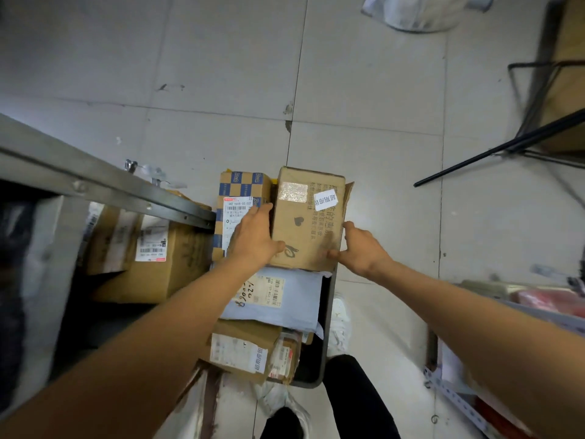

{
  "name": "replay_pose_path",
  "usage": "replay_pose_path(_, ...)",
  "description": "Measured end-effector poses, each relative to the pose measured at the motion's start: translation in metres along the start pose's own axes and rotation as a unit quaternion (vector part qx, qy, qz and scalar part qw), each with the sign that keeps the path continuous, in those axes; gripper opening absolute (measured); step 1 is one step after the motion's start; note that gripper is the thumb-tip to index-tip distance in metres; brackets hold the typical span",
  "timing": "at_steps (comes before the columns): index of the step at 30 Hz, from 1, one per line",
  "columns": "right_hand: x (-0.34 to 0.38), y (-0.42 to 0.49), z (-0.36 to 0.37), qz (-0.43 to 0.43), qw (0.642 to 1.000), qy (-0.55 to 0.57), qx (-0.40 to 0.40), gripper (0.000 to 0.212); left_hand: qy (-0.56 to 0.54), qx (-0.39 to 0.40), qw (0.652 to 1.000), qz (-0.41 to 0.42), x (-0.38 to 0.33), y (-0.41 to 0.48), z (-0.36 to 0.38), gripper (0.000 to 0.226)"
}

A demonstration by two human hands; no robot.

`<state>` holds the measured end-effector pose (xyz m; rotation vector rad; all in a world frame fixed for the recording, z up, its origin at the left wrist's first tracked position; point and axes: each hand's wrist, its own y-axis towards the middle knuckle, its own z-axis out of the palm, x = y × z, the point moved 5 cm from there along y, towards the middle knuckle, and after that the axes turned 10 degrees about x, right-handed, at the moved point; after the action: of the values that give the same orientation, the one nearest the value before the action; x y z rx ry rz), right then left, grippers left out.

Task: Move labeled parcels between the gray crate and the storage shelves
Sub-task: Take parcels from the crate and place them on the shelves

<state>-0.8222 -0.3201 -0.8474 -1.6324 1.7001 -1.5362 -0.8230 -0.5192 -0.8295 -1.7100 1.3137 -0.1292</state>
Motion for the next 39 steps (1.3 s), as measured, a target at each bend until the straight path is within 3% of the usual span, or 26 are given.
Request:
replay_pose_path(6, 0.066, -0.084, -0.053, -0.047, 0.991, -0.124, 0.017, 0.06, 0.074, 0.011, 0.996, 0.04, -0.066, -0.068, -0.085, 0.064)
replay_pose_path(10, 0.116, -0.16, -0.096, -0.047, 0.974, -0.223, 0.008, 0.065, 0.161, 0.014, 0.984, 0.071, -0.114, -0.128, -0.141, 0.061)
replay_pose_path(15, 0.174, -0.275, -0.151, -0.072, 0.956, -0.276, -0.071, 0.072, 0.246, -0.001, 0.963, 0.114, -0.177, -0.221, -0.201, 0.059)
replay_pose_path(21, 0.219, -0.42, -0.199, -0.103, 0.938, -0.282, -0.173, 0.077, 0.282, -0.081, 0.943, 0.157, -0.246, -0.34, -0.267, 0.057)
replay_pose_path(25, 0.232, -0.498, -0.215, -0.104, 0.924, -0.294, -0.22, 0.065, 0.273, -0.114, 0.938, 0.184, -0.278, -0.406, -0.29, 0.055)
replay_pose_path(31, 0.256, -0.568, -0.213, -0.129, 0.902, -0.331, -0.246, 0.052, 0.248, -0.149, 0.94, 0.18, -0.283, -0.476, -0.297, 0.051)
replay_pose_path(39, 0.31, -0.608, -0.14, -0.261, 0.854, -0.413, -0.179, 0.072, 0.141, -0.227, 0.962, 0.063, -0.204, -0.581, -0.281, 0.049)
